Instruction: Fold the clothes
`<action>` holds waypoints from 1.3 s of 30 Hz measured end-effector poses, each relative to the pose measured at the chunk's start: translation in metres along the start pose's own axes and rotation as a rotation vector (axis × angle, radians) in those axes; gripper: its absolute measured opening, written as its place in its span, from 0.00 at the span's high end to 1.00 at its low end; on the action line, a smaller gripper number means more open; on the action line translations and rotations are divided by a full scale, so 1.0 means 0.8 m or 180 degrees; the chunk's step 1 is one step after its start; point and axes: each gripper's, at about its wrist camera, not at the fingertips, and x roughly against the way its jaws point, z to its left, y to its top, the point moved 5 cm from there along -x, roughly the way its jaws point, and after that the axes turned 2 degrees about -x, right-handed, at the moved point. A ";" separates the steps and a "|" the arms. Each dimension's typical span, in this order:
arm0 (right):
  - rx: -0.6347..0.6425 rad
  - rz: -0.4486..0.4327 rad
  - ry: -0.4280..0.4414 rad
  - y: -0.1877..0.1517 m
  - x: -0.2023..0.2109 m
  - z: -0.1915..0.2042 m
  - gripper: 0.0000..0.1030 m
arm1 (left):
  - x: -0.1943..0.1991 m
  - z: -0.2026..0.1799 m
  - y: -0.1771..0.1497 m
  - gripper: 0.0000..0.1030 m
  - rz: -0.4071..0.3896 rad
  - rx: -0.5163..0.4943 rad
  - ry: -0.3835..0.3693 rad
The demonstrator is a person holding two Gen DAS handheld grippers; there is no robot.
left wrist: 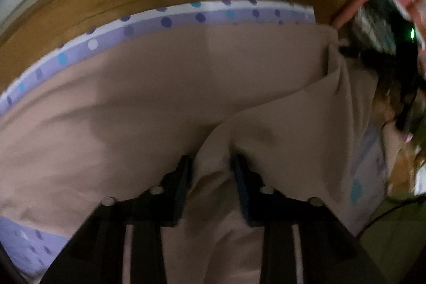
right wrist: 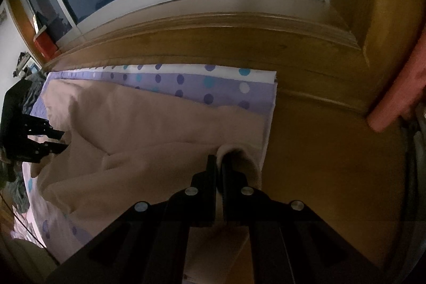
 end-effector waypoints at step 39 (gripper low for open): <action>-0.0692 -0.0589 -0.0344 0.012 0.048 -0.039 0.57 | 0.029 0.082 0.071 0.69 -0.0989 0.0975 0.0765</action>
